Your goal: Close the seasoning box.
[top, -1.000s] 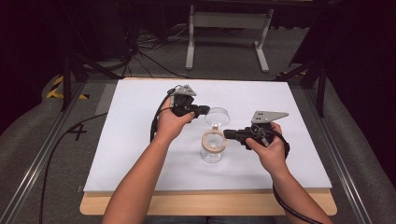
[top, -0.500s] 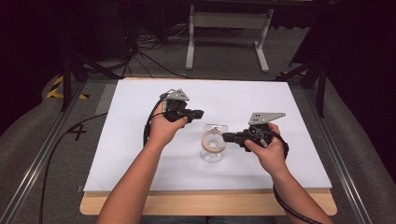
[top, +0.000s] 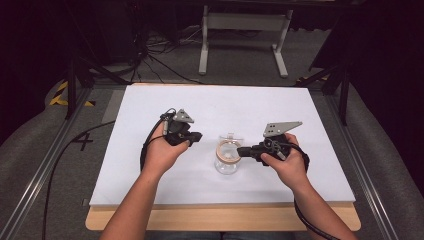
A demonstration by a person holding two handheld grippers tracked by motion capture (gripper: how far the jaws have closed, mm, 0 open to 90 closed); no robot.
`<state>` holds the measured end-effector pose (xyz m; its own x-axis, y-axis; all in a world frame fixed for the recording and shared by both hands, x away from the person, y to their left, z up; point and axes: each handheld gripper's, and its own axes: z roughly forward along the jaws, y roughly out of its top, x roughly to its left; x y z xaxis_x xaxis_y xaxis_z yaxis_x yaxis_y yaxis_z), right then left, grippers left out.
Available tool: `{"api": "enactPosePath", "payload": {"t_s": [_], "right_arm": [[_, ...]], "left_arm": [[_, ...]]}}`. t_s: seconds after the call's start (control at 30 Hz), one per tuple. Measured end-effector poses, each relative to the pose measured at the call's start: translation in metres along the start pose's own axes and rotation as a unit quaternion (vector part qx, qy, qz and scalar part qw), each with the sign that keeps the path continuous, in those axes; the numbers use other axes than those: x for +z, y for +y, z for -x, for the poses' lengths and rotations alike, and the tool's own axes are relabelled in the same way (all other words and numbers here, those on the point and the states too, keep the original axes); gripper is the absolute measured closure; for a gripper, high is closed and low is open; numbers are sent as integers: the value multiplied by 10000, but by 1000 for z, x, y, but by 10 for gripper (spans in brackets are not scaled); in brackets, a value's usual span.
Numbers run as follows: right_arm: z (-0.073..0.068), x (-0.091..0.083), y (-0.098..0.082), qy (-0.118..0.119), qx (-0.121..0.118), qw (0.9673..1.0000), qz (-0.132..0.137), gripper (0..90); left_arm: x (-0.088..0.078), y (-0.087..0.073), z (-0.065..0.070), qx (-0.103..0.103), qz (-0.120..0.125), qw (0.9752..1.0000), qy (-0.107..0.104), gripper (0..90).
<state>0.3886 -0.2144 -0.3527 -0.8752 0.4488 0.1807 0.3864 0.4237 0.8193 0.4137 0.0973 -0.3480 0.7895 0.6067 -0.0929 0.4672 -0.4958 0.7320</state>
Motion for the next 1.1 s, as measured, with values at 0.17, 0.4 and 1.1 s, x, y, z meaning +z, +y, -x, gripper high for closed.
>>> {"api": "enactPosePath", "payload": {"t_s": [0.17, 0.4, 1.1], "right_arm": [[-3, 3, -1, 79, 1, 9998, -207, 900], [-5, 4, -1, 96, -40, 9995, -299, 900], [-12, 6, -3, 237, -98, 9958, -879, 900]], "left_arm": [[-9, -21, 6, -159, 34, 9999, 48, 865], [-18, -30, 7, -232, -203, 9995, -54, 856], [-20, -43, 5, -242, -674, 9969, -335, 798]]}}
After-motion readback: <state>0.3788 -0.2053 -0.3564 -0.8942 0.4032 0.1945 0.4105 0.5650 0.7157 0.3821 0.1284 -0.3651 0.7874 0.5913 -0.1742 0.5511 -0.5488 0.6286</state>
